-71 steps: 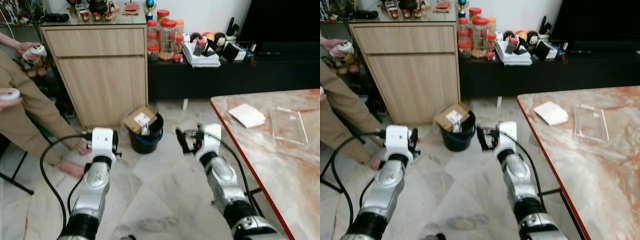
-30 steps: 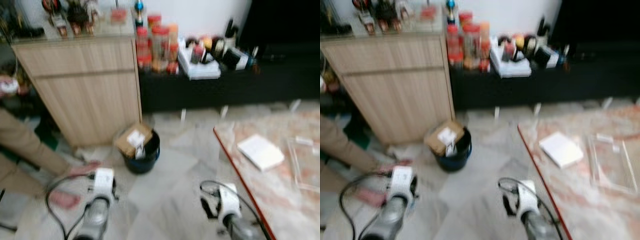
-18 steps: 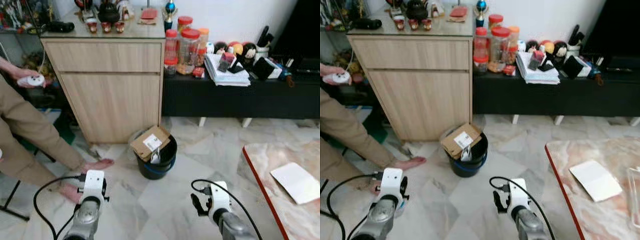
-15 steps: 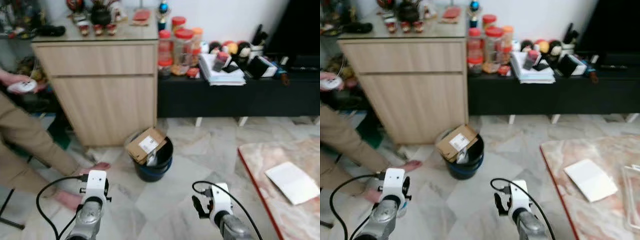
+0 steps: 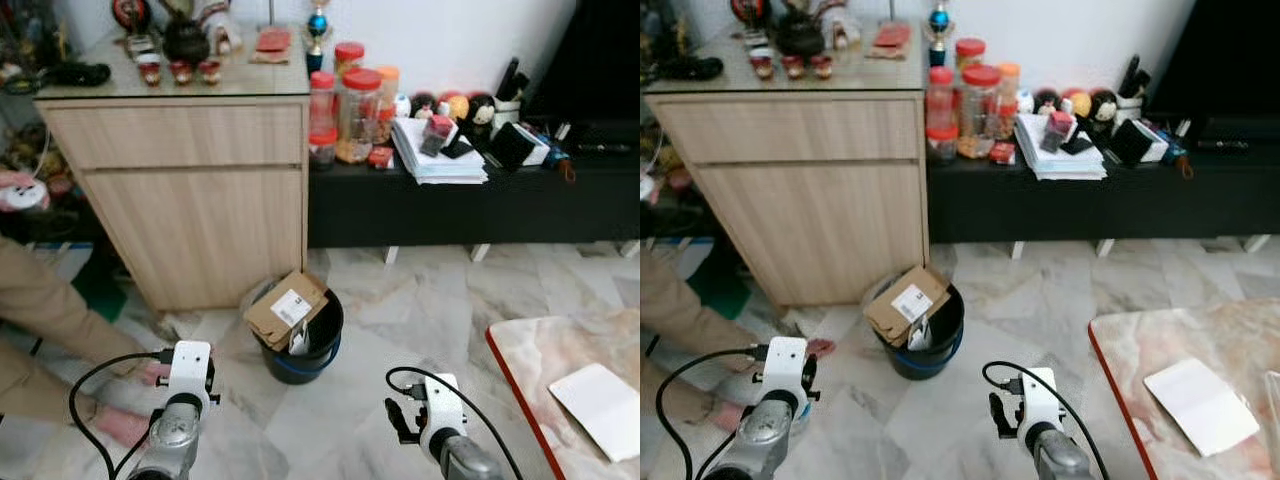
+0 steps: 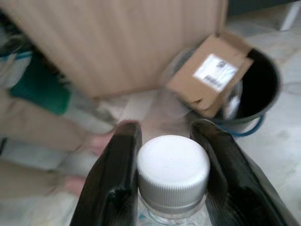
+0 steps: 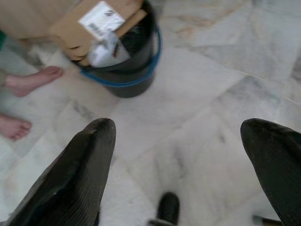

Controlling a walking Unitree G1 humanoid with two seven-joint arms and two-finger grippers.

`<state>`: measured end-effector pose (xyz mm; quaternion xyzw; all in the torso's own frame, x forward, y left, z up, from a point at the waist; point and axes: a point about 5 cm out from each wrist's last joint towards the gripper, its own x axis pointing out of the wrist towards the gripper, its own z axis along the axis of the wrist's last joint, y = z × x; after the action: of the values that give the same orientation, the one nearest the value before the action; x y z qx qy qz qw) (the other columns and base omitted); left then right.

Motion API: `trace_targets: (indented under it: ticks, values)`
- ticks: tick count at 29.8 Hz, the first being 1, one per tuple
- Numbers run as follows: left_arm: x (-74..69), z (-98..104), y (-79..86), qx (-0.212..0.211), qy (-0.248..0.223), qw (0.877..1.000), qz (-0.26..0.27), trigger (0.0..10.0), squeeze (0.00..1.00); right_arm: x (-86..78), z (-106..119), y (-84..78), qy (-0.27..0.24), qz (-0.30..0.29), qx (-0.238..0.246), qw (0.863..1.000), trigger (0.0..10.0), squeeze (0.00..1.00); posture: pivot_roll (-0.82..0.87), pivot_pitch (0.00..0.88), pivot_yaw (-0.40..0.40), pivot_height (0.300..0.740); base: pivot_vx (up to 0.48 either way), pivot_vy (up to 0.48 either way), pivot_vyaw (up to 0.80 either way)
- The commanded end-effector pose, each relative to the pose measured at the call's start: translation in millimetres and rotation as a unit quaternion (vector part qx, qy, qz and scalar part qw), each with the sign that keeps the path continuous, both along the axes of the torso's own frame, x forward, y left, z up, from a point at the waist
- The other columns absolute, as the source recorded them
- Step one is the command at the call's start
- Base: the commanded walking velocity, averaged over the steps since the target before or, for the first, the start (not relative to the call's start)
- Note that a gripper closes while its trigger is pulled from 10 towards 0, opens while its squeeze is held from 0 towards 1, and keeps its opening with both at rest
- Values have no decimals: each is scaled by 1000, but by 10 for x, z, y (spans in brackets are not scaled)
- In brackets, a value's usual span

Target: Picking trash to rubbish bin

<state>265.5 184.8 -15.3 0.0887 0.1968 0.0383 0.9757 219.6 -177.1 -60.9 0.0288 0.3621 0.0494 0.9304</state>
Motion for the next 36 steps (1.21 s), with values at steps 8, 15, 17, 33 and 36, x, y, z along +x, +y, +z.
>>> trace_targets:
  ticks: [8, 15, 17, 33, 36]
  values:
    - [19, 16, -14, 5, -4, 1000, -11, 10000, 0, 3, 2, -13, 0, -10, 3, 1000, 10000, 0, 31, 56, -30, 740, 375, 0, 0]
    - [22, 16, -25, 5, -4, 1000, -14, 10000, 0, 9, 4, -4, -1, -11, 5, 1000, 10000, 0, 31, 57, -30, 740, 374, 0, 0]
    - [24, 16, -32, 6, -3, 1000, -16, 10000, 0, 10, 5, -2, -1, -11, 6, 1000, 10000, 0, 31, 57, -30, 740, 375, 0, 0]
    - [29, 15, -62, 5, -3, 1000, -22, 10000, 0, 18, 10, 10, -2, -7, 7, 1000, 10000, 0, 32, 59, -31, 740, 375, 0, 0]
    - [29, 15, -63, 4, -2, 1000, -22, 10000, 0, 21, 11, 16, -3, -7, 8, 1000, 10000, 0, 32, 59, -31, 740, 375, 0, 0]
